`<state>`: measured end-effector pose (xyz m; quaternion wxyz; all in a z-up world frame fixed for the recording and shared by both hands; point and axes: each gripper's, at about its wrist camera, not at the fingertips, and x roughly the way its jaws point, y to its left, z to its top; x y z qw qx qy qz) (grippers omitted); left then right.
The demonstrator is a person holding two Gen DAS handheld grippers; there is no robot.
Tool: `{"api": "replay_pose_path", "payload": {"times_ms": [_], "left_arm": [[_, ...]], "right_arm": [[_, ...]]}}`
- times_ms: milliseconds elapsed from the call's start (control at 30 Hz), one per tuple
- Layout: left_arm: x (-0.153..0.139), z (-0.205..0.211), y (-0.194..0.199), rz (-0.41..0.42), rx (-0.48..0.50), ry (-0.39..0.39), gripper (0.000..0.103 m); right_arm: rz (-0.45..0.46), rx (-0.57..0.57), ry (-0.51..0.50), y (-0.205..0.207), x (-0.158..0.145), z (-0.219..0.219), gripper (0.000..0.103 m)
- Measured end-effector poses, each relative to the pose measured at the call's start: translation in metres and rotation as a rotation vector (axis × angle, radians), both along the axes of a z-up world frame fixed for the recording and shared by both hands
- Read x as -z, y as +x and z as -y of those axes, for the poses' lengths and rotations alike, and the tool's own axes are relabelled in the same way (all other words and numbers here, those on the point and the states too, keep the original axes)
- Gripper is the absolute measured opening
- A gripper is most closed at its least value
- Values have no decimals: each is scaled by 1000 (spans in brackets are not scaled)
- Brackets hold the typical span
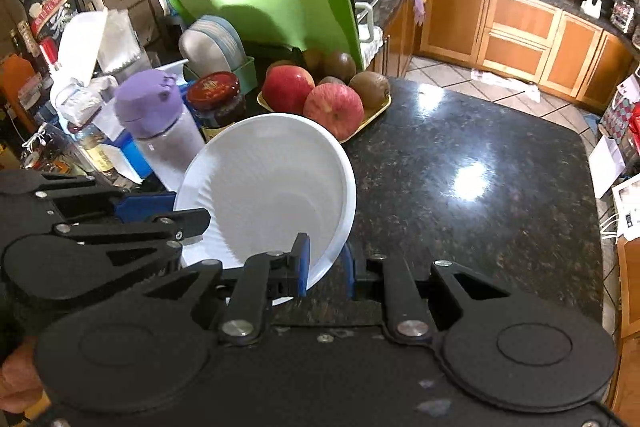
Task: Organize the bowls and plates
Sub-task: 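Close both grippers on the ribbed bowl rim and lift it, then carry the ribbed white bowl toward the green plate stack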
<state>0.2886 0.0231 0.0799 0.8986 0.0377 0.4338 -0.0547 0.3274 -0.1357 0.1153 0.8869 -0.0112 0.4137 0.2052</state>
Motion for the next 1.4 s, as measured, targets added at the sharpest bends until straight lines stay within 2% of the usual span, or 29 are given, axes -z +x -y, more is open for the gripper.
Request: {"api": "replay_pose_path", "payload": {"times_ms": [333, 633, 933, 1400], "left_arm": [[-8, 7, -50, 12, 132, 12, 28], [4, 10, -93, -5, 216, 23, 28], [27, 16, -112, -73, 274, 29, 28], [54, 30, -109, -184, 334, 57, 28]], "right_arm": [[45, 22, 25, -85, -12, 26, 20], [36, 22, 17, -143, 9, 29, 21], [-78, 51, 43, -163, 44, 32, 21], [-214, 62, 28, -153, 74, 37, 21]]}}
